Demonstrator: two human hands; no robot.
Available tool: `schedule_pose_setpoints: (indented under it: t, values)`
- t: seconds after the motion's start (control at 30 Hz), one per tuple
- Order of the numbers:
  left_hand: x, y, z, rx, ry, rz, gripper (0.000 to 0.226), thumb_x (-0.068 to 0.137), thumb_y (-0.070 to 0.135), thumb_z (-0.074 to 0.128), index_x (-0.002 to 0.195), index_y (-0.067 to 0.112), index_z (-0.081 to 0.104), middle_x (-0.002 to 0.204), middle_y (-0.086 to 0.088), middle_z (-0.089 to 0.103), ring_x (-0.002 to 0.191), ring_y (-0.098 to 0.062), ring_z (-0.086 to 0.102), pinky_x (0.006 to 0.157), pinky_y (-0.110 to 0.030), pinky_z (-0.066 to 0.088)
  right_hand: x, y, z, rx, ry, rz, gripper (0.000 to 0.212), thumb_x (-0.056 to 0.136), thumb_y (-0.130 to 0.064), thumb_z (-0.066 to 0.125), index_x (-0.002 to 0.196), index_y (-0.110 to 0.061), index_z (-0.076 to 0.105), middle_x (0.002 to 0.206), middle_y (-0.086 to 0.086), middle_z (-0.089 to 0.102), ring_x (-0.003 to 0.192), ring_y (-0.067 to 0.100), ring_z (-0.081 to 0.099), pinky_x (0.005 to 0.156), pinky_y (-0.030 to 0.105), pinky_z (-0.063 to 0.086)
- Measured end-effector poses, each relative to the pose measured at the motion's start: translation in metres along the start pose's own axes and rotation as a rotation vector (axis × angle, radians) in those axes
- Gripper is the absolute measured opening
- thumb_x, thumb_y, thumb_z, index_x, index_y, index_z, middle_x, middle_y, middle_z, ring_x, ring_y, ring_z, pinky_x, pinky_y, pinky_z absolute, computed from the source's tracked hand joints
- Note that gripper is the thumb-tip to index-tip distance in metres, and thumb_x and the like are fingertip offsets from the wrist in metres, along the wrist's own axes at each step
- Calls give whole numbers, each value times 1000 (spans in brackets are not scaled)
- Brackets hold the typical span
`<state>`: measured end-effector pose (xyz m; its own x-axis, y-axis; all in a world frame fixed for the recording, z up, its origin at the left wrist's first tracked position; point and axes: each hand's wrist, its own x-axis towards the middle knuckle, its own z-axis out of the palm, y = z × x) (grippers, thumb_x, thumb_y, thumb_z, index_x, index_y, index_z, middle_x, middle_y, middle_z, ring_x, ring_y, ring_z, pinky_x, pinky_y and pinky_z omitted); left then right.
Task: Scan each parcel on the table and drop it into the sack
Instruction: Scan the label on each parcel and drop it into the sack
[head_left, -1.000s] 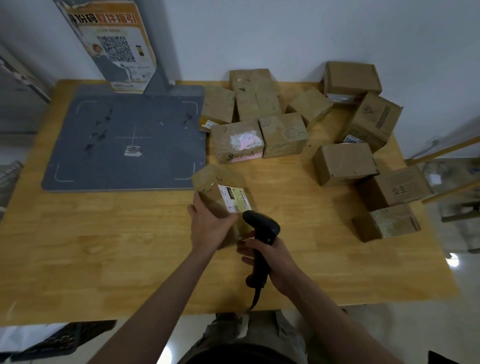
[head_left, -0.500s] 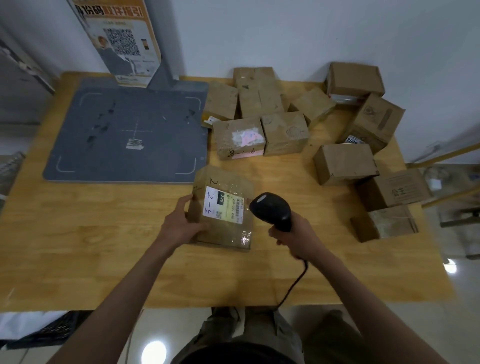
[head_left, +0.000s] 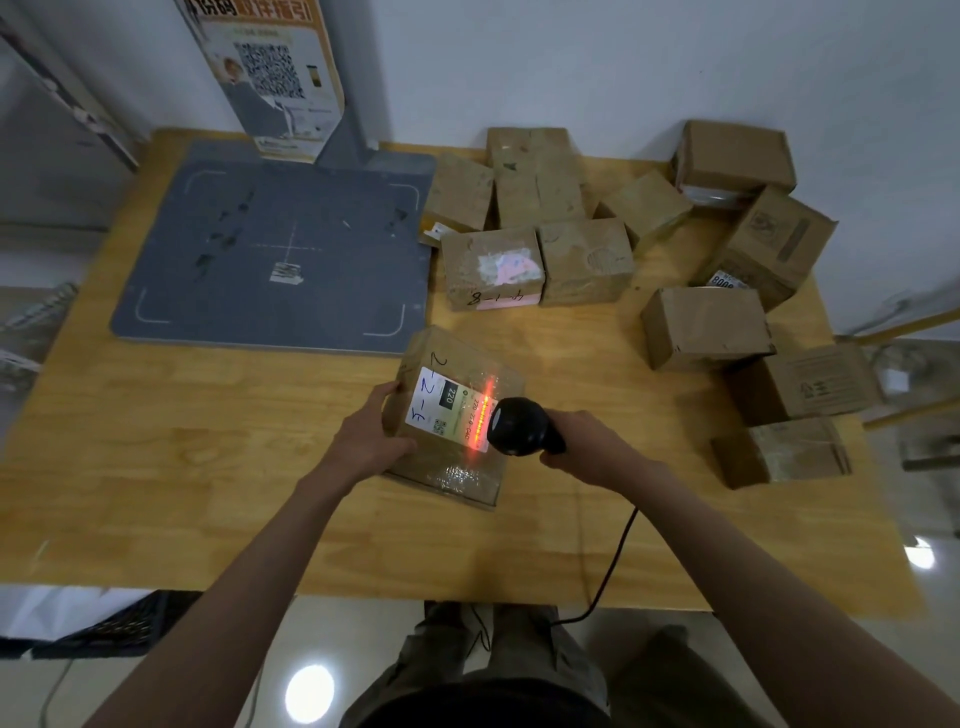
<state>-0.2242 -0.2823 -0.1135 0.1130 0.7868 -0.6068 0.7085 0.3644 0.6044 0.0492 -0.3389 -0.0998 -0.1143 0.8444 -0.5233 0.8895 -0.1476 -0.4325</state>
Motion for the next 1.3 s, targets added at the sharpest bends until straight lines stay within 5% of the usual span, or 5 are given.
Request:
schedule_pose_setpoints:
  t: [0.3,0.57,0.93,1.17,1.3]
  values:
    - [-1,-4,3,2,26,0,83,82,16,71,149,38,28,130,-11,56,99,-26,61,84,-44,57,6,5,2,3,-28,-38,40,90,-7,68,127,-17,60,110,4,70,94,18,65,81,29,53]
    - [-7,-10,4,-42,35,11,84,80,14,75,148,38,32,120,-6,56,97,-23,59,82,-40,55,3,-1,4,0,-32,-31,39,89,-8,69,126,-17,60,109,5,71,96,21,68,87,39,57]
    - [-25,-26,-3,-29,-1,65,84,79,15,79,147,37,36,114,-5,60,99,-24,59,71,-33,53,-46,-9,9,68,26,0,40,88,-4,69,125,-17,61,106,4,71,96,21,67,85,32,54]
    - [-43,-8,4,-11,-133,157,80,82,15,77,147,36,37,118,-4,57,103,-22,55,65,-26,47,-105,3,24,334,172,196,32,88,-2,66,110,-23,57,89,0,68,71,14,69,69,34,59]
    - [-54,21,25,-8,-240,213,80,79,16,80,144,40,40,117,-4,60,105,-24,60,76,-36,54,-146,22,39,557,260,329,26,88,-7,67,107,-22,57,94,2,70,82,16,70,71,36,64]
